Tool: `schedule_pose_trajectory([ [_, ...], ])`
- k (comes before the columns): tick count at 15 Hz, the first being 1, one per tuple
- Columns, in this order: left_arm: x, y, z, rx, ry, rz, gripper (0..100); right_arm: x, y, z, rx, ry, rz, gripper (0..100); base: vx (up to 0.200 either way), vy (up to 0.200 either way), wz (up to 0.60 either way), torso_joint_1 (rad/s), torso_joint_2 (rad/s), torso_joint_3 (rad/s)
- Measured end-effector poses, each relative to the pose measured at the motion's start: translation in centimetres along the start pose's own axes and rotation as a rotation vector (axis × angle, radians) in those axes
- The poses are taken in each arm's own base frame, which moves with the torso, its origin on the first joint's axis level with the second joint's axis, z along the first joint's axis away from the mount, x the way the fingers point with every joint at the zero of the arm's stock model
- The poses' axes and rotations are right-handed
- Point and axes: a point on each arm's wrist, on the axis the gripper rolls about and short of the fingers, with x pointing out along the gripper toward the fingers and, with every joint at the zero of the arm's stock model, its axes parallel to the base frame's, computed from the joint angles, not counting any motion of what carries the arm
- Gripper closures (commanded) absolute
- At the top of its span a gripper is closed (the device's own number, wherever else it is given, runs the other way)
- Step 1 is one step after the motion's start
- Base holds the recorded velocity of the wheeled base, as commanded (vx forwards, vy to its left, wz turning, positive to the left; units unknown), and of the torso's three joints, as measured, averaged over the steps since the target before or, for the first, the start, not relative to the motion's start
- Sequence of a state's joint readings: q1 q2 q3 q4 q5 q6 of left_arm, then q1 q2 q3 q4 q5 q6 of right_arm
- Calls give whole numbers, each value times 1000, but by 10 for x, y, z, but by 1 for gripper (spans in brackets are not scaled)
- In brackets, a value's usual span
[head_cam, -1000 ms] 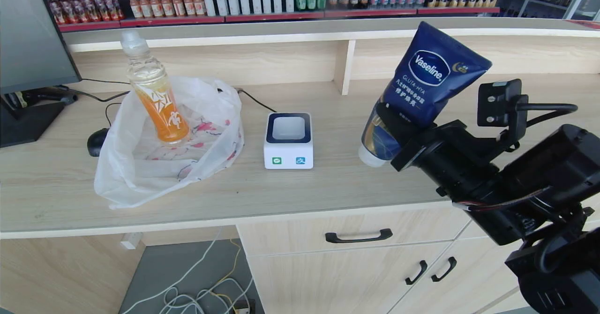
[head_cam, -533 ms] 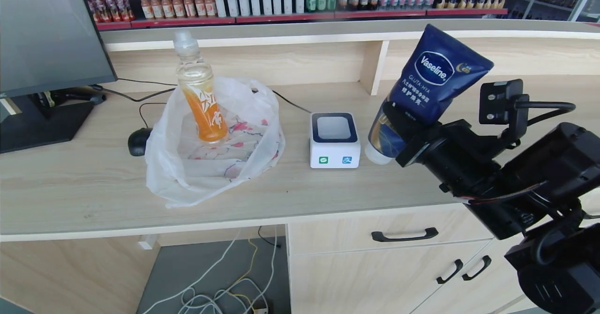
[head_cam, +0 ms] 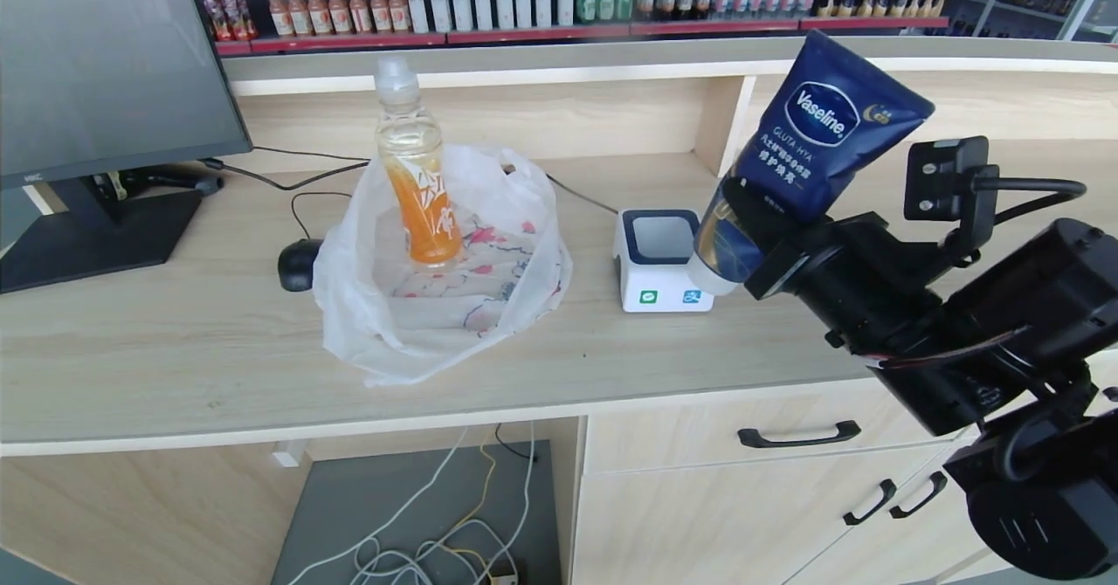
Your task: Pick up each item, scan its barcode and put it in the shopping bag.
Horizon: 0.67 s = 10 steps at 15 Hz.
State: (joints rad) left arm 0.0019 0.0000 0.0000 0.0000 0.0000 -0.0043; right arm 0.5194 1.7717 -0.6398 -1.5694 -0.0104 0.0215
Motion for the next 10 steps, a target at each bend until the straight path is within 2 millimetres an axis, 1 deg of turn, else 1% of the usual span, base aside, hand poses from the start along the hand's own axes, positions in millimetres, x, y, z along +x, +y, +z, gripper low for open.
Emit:
schedule_pose_trajectory([
  [1,0,0,0,0,0,-1,0,0,-1,2,-1,-4,-2,100,0,0,0,0,0,0],
  [6,0,0,0,0,0,-1,0,-5,-3,22,-13,-63,-23,100,0,0,0,0,0,0],
  [8,0,0,0,0,0,-1,0,0,-5,28,-13,-94,-51,100,0,0,0,0,0,0],
  [10,0,0,0,0,0,-1,0,5,-7,27,-15,-100,-52,100,0,0,0,0,0,0],
])
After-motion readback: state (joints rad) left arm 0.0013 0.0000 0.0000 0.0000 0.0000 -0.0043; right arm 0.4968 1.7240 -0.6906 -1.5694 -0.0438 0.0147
